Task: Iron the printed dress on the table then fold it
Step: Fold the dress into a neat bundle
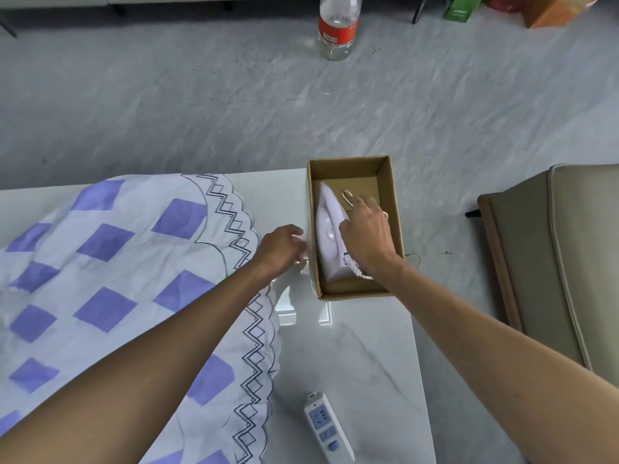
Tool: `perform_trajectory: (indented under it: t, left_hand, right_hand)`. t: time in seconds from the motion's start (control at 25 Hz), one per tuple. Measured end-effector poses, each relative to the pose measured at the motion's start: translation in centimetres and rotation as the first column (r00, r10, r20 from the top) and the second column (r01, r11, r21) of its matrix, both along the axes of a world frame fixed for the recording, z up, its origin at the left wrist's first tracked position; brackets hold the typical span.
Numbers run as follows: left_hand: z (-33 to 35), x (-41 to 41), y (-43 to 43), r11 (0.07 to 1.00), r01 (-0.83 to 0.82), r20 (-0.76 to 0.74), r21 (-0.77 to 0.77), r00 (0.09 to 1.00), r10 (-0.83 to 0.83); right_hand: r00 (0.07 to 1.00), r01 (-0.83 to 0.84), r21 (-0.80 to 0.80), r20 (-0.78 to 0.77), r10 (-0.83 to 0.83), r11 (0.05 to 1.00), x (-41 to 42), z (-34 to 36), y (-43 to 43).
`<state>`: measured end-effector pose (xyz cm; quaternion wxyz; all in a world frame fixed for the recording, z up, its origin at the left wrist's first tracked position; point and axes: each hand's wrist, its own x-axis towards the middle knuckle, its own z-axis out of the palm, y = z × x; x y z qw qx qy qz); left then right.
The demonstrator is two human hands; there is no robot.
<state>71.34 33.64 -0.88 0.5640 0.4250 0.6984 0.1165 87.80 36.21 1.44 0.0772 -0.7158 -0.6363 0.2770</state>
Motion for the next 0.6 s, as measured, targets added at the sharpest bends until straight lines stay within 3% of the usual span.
perform_trajectory:
  t: [0.08, 0.2, 0.44, 0.6]
  left_hand:
    - [3.3, -2.9, -1.8, 0.998, -0.055, 0.072, -0.011, 0.996, 0.055]
    - [6.5, -9.5, -5.2, 0.988, -0.152, 0.066, -0.017, 0.986, 0.153]
    - [8.1, -26.4, -14.1, 0.941, -0.329, 0.028, -0.075, 0.943, 0.331]
    - [5.9, -41.4, -21.4, 0.878, -0.459, 0.018, -0.138, 0.885, 0.465]
  right_hand:
    - [0.991, -0.070, 0.003, -0.116, 0.070, 0.998, -3.1, 2.6, -1.4]
    - [0.953, -0.232, -0.061, -0.217, 0.214, 0.971, -9.6, 4.5, -4.0]
    - [0.894, -0.388, -0.221, -0.325, 0.307, 0.895, -25.4, 3.6, -9.9]
    - [0.866, -0.478, -0.245, -0.291, 0.407, 0.843, -38.9, 0.8, -14.8]
